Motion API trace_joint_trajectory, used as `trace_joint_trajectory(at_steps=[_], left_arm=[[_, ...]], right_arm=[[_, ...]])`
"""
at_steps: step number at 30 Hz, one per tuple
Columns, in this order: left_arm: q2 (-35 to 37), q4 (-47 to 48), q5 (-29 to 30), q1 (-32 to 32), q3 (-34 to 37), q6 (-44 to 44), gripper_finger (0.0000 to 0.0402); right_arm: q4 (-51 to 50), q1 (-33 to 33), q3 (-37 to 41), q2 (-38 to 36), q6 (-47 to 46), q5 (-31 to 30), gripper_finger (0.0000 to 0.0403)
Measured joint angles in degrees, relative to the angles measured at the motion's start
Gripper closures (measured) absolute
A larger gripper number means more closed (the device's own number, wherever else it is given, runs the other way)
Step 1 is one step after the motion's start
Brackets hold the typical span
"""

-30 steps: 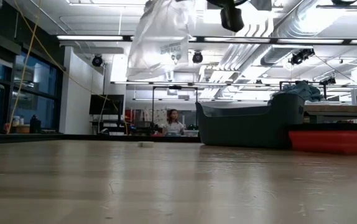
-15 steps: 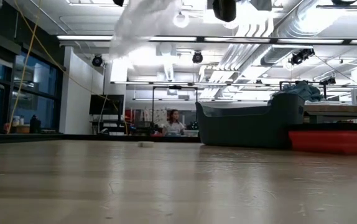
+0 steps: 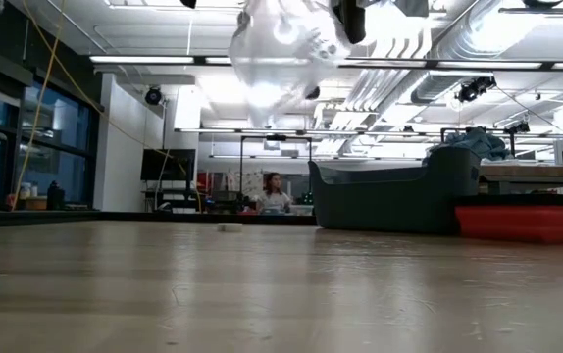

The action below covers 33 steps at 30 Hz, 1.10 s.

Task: Roll bandage
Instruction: Put the green bandage into the transparent zip bag

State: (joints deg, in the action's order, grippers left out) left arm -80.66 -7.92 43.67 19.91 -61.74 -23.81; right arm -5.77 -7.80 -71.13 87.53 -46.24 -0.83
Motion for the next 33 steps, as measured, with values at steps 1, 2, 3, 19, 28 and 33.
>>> trace_joint_trajectory(at_steps=[1, 2, 3, 19, 28, 33], left_arm=[[-0.1, 0.2, -0.3, 0.0, 0.0, 0.0, 0.0362], [-0.1, 0.8, -0.3, 0.0, 0.0, 0.0, 0.0362], [-0.1, 1.6, -0.1, 0.0, -0.1, -0.1, 0.0362], [-0.2, 11.0, 7.3, 2.7, 0.0, -6.0, 0.0362], [-0.1, 11.8, 0.8, 2.5, 0.0, -6.6, 0.0362], [-0.1, 14.5, -4.3, 2.5, 0.0, -10.3, 0.0363]], right_arm=[[-0.1, 0.2, 0.0, 0.0, 0.0, 0.2, 0.0403], [-0.1, 0.4, 0.0, 0.0, 0.1, 0.3, 0.0403], [-0.2, 0.6, 0.1, 0.0, 0.1, 0.4, 0.0403], [1.1, 2.0, 0.0, -3.0, 1.6, -3.0, 0.0403], [2.5, 1.8, 0.0, -2.8, 3.7, -3.1, 0.0403], [3.2, 1.8, 0.0, -2.8, 5.0, -3.7, 0.0403]])
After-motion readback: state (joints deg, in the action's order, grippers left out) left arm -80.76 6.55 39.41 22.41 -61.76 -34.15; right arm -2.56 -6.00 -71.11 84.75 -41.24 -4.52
